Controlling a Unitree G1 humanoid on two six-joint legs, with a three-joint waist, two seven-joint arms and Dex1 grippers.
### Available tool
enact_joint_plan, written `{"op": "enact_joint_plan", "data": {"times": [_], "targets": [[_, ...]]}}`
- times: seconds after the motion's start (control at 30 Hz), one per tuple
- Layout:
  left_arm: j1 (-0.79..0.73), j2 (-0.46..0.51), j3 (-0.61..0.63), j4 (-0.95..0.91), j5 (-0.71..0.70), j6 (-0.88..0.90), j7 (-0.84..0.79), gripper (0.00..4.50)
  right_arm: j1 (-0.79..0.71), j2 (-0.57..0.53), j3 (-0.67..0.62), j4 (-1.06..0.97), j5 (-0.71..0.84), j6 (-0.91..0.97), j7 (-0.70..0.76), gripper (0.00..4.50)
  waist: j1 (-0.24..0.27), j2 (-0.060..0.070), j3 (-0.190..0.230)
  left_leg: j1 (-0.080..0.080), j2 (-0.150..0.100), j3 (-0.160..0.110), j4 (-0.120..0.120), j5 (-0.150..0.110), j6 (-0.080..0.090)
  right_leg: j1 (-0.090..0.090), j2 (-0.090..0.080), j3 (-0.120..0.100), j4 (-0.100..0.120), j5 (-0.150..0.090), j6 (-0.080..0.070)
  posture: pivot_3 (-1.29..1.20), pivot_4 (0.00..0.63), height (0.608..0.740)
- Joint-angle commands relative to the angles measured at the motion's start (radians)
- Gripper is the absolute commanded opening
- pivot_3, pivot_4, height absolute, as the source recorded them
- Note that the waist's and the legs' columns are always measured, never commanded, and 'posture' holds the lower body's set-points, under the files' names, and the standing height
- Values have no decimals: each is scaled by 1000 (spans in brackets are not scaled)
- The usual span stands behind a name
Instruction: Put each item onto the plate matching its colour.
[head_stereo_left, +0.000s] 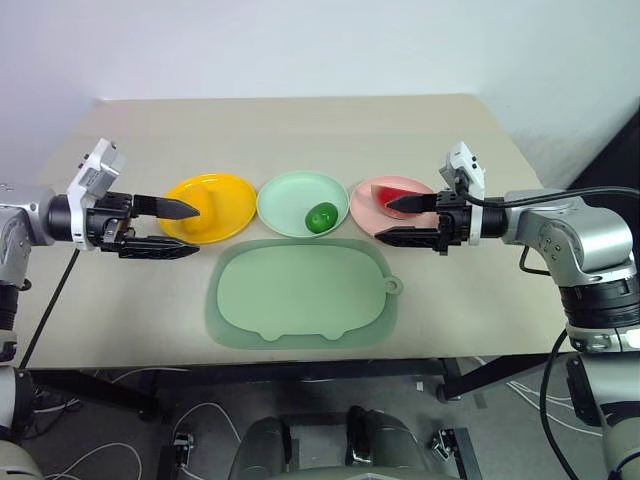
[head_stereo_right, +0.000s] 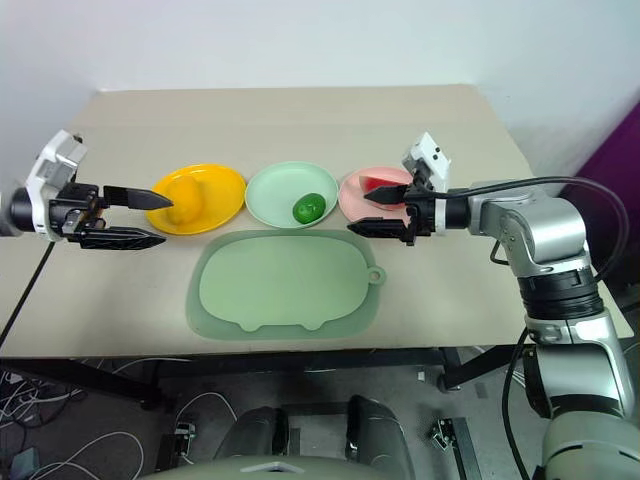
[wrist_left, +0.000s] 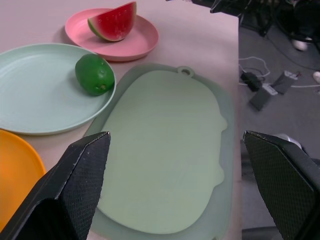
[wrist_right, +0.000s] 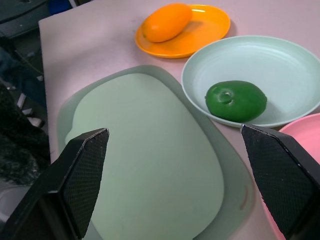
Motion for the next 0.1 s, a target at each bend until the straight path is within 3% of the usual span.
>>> {"op": "enact_joint_plan", "data": {"times": [0.03, 0.1], "targets": [[3, 30, -9, 31, -38, -71, -4, 4471, -3, -21, -19, -24, 7, -19, 27, 4500, 1, 0, 0, 0, 0, 0, 0, 0, 0, 0, 0, 0, 0, 0, 0, 0, 150, 740], [8, 26, -16, 38, -32, -98, -4, 4471, -8, -22, -20, -21, 4, -20, 28, 4500, 1, 0, 0, 0, 0, 0, 0, 0, 0, 0, 0, 0, 0, 0, 0, 0, 150, 740]]}}
